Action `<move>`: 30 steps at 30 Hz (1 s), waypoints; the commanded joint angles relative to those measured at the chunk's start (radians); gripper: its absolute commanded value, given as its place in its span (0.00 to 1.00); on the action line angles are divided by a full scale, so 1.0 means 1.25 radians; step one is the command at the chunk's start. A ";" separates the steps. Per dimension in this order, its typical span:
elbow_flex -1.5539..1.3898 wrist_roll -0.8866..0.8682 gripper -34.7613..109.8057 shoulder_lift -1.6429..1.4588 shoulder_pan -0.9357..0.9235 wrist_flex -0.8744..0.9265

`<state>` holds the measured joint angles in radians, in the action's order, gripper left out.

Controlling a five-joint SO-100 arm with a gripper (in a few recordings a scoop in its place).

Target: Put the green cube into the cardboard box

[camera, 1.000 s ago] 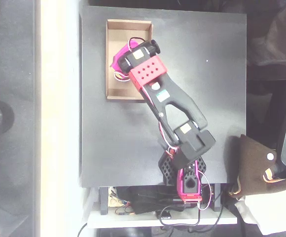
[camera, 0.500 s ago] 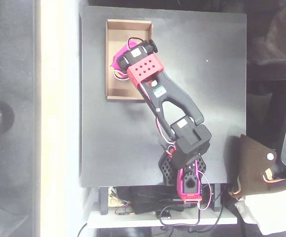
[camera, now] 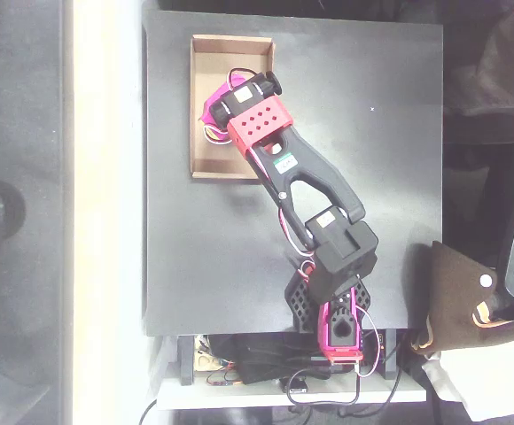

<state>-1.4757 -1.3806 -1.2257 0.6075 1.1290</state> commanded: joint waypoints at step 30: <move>0.013 -0.005 0.42 -0.390 0.001 -0.009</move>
<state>-1.4757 -1.3806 -1.5754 0.6044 1.1290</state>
